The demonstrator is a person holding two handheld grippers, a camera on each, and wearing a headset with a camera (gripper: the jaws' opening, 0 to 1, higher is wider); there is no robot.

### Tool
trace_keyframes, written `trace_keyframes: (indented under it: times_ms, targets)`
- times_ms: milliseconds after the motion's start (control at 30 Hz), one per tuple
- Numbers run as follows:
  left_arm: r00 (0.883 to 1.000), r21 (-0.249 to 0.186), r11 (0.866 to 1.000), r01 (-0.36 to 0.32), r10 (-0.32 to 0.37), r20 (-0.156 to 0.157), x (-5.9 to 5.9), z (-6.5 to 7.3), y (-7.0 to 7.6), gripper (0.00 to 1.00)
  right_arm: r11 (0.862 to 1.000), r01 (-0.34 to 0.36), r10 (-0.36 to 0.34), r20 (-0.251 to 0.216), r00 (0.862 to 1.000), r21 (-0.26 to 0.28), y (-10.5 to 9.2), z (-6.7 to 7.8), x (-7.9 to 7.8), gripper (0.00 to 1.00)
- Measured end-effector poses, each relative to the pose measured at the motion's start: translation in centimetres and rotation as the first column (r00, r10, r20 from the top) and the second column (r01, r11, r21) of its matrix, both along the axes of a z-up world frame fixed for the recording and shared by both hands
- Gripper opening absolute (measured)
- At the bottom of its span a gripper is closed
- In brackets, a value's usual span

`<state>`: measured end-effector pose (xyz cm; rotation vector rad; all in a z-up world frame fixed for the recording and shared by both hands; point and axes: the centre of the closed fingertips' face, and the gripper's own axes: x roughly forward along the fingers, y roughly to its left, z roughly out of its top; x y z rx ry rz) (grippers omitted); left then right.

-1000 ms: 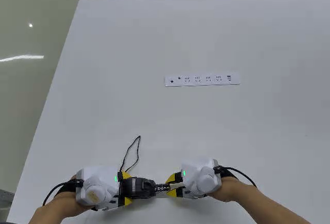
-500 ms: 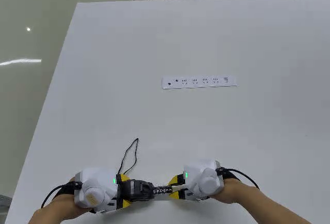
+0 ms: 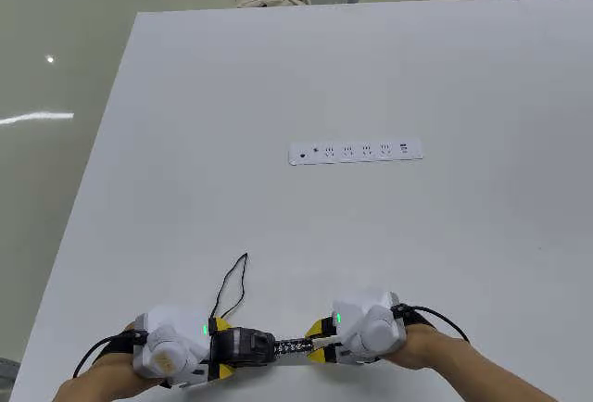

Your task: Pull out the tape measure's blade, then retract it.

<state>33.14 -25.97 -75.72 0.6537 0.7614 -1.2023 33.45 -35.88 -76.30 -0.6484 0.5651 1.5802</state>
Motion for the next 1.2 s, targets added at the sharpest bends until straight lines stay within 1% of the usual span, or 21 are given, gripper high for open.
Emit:
trace_keyframes:
  times_ms: [167, 1200]
  targets:
    - [1.0, 0.003, 1.0, 0.001, -0.001, 0.002, 0.0, 0.0, 0.0, 0.28, 1.0, 0.003, -0.003, -0.004, 1.0, -0.004, -0.3, 0.0, 0.0, 0.1]
    - [1.0, 0.008, 1.0, 0.001, -0.001, 0.002, 0.0, 0.0, 0.0, 0.28, 1.0, 0.003, -0.003, 0.002, 1.0, -0.013, -2.2, 0.2, 0.3, 0.1]
